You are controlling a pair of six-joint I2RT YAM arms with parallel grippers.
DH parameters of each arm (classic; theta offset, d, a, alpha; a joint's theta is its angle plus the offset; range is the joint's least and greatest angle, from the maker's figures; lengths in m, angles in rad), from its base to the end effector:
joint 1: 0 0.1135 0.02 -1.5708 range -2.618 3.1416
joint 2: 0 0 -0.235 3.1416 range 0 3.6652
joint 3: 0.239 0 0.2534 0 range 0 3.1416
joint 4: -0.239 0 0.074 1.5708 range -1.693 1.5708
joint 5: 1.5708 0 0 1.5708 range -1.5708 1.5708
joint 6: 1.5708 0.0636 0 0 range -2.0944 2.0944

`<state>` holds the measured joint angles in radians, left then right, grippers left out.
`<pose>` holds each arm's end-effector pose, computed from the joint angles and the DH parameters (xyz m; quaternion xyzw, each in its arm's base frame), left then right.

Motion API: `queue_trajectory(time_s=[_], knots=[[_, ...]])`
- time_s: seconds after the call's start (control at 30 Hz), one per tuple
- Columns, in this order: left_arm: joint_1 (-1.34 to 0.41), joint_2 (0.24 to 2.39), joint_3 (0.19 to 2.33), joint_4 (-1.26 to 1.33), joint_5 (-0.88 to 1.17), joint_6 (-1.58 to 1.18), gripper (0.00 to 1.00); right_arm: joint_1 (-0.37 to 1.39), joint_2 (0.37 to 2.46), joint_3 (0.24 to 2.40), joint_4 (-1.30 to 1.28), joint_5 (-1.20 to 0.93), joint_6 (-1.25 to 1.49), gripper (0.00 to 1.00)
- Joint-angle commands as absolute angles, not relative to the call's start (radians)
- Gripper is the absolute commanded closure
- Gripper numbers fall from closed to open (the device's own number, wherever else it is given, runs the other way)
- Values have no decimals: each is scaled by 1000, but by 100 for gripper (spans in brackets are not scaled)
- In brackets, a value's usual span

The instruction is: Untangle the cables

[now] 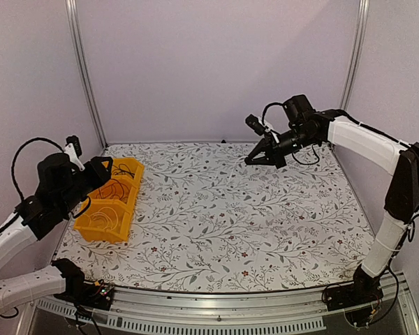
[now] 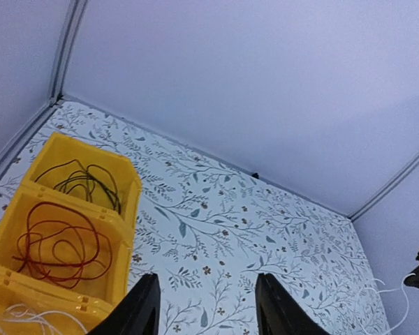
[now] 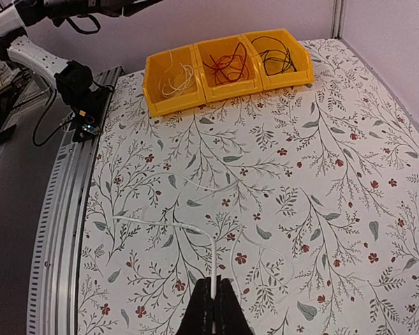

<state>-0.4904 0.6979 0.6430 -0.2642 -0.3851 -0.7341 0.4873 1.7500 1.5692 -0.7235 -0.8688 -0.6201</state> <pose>0.2012 -0.0803 0.2692 -0.2079 0.7760 -0.2035 0.5597 0.3183 0.2236 0.2690 -0.5679 0.6567 0.3771 0.3225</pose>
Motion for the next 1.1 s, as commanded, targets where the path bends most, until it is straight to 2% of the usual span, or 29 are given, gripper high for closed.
queue_trajectory(time_s=[0.0, 0.1, 0.3, 0.57, 0.73, 0.93, 1.07], knots=[[-518, 794, 579, 292, -43, -398, 48, 496, 1810, 1675, -808, -879, -597, 100], [-596, 980, 680, 362, 104, -276, 45, 497, 1847, 1706, -806, -870, -565, 100], [-789, 1331, 924, 332, 202, -98, 40, 513, 1885, 1712, -819, -814, -529, 100], [-842, 1628, 1120, 330, 323, -208, 37, 520, 1872, 1667, -813, -767, -529, 100], [-838, 1761, 1202, 306, 323, -353, 38, 525, 1871, 1666, -820, -774, -534, 100], [-824, 1844, 1244, 292, 340, -464, 50, 533, 1868, 1661, -819, -781, -539, 100], [-802, 1848, 1229, 320, 379, -496, 67, 532, 1865, 1651, -812, -782, -545, 100]])
